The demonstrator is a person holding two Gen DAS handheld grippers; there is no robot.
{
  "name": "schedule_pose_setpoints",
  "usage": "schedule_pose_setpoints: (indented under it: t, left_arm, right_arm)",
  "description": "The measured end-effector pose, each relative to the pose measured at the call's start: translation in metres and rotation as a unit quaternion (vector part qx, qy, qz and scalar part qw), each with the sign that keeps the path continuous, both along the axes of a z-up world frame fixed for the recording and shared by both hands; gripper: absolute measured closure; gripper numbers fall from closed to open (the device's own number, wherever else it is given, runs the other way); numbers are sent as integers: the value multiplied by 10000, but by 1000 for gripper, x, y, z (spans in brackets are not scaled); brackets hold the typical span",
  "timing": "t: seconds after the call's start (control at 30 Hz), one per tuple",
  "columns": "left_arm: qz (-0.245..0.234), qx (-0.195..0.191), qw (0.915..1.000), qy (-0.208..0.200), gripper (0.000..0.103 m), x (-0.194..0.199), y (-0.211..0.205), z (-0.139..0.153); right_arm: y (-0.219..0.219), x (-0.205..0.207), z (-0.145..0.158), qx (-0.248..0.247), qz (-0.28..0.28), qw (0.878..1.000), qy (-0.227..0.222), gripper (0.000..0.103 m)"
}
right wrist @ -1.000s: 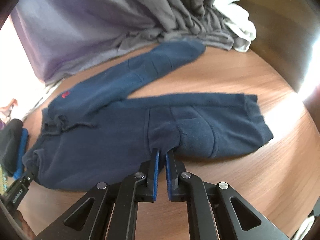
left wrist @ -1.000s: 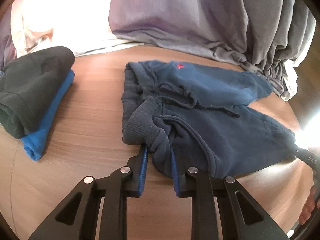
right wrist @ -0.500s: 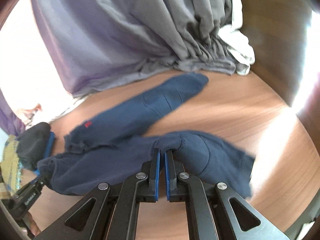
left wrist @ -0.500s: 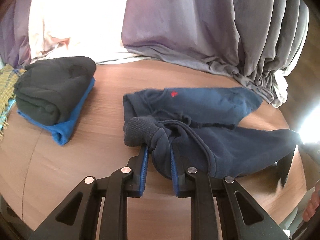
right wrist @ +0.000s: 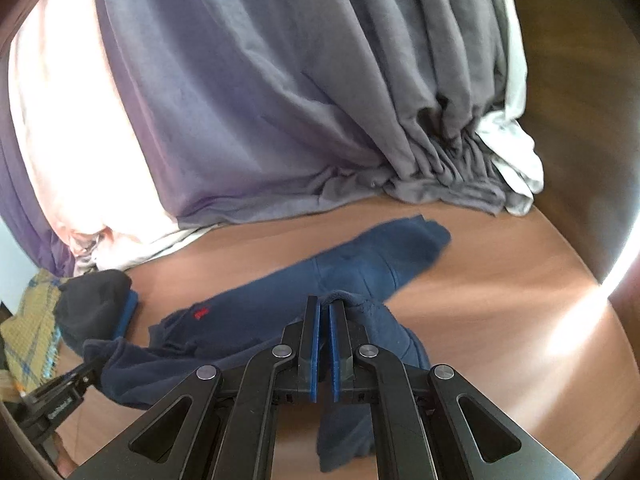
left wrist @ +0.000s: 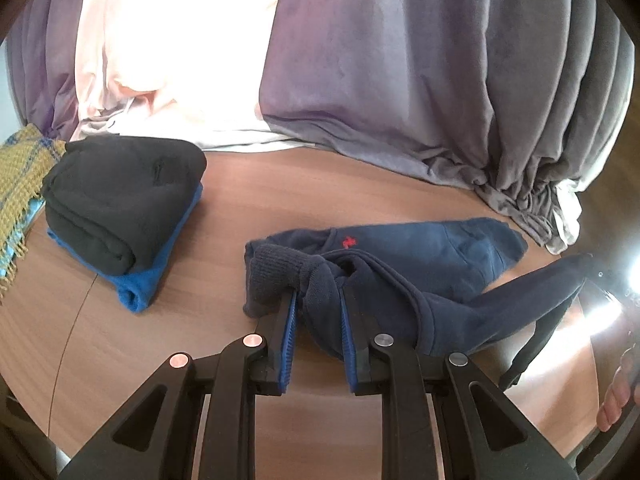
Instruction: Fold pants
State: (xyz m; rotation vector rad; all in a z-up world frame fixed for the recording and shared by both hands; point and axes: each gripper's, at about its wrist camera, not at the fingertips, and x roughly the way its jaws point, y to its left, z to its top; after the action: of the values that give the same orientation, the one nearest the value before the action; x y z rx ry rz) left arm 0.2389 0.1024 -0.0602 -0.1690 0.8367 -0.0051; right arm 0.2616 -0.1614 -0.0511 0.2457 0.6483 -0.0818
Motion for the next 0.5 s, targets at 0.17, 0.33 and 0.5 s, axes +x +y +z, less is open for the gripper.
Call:
schedule_pose_setpoints:
  t: [0.17,0.33,0.5]
  left_arm:
    - [118,38,9999,30,82,25,-1,-3]
    - [278,53,9995,119,82,53,0,-11]
    - [392,87,9987,319,82,79,1,-22]
  right_arm:
    - [-2,32,-4,-73,126,9999,64,98]
    - [-3,67,-11,-149,286,9993,170,98]
    - [-7,105,-26,-38,312,9988,367,98]
